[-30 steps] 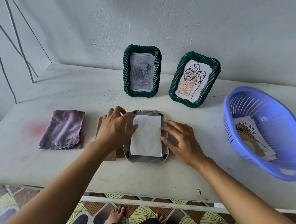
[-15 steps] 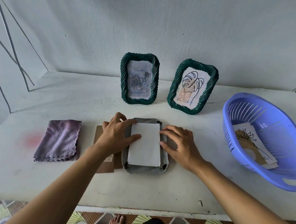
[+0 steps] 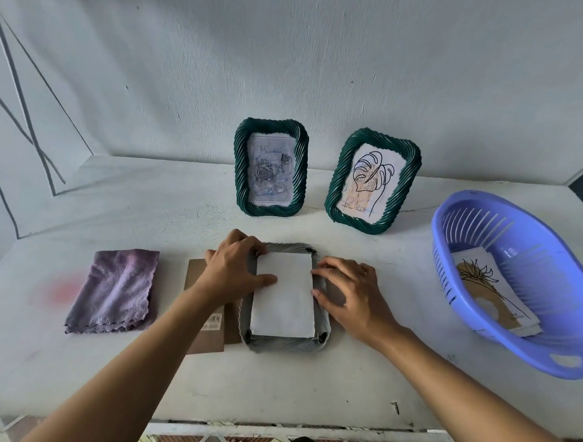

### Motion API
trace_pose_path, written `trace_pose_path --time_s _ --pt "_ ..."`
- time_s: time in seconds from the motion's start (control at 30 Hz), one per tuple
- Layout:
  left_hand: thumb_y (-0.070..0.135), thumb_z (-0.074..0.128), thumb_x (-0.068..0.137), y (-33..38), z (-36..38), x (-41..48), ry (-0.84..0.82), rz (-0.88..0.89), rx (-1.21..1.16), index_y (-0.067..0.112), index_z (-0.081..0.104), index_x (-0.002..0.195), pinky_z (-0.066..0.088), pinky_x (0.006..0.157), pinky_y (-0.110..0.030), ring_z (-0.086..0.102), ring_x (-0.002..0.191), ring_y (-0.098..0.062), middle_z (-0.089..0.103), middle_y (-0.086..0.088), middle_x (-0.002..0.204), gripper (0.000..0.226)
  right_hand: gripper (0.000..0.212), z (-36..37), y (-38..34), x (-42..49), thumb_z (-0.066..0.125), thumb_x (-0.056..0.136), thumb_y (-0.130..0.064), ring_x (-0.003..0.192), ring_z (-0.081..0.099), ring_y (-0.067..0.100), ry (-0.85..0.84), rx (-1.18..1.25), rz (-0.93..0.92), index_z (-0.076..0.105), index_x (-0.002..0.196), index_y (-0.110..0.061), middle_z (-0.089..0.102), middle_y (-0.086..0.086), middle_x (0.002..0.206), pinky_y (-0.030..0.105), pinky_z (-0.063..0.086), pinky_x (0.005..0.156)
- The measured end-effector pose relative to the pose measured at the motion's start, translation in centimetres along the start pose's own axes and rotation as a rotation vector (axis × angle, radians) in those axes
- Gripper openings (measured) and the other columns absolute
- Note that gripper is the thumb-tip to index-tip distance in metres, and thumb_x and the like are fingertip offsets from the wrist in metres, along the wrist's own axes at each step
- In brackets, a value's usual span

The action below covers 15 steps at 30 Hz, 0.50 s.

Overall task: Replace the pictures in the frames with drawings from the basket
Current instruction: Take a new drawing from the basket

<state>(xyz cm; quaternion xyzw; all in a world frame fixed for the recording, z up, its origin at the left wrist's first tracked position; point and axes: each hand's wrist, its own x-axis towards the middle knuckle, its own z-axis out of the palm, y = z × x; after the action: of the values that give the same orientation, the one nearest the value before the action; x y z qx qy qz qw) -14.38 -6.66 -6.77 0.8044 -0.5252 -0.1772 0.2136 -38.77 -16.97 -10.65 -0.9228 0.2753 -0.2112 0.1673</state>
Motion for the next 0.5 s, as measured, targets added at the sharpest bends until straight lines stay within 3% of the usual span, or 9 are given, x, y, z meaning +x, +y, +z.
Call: trace_pose_path --time_s 0.27,0.5 --pt "0.061 0.085 0.062 0.7 -1.1 1.4 -0.123 -0.118 0.064 0.030 0.058 0.100 0.043 0.097 -0.041 0.049 0.099 -0.017 0.047 0.005 0.107 0.056 0.036 -0.2 -0.1 0.0 0.051 0.096 -0.050 0.120 0.051 0.009 -0.001 0.008 -0.002 0.063 0.124 -0.030 0.051 -0.016 0.133 0.043 0.034 0.103" --pt "0.046 0.087 0.070 0.5 -0.2 -0.1 0.003 -0.102 -0.091 0.021 0.065 0.104 0.048 0.091 -0.042 0.055 0.092 -0.019 0.052 0.001 0.100 0.047 0.036 0.0 0.2 0.1 0.054 0.094 -0.051 0.117 0.053 0.008 0.021 0.027 -0.004 0.066 0.119 -0.030 0.053 -0.017 0.131 0.044 0.037 0.100"
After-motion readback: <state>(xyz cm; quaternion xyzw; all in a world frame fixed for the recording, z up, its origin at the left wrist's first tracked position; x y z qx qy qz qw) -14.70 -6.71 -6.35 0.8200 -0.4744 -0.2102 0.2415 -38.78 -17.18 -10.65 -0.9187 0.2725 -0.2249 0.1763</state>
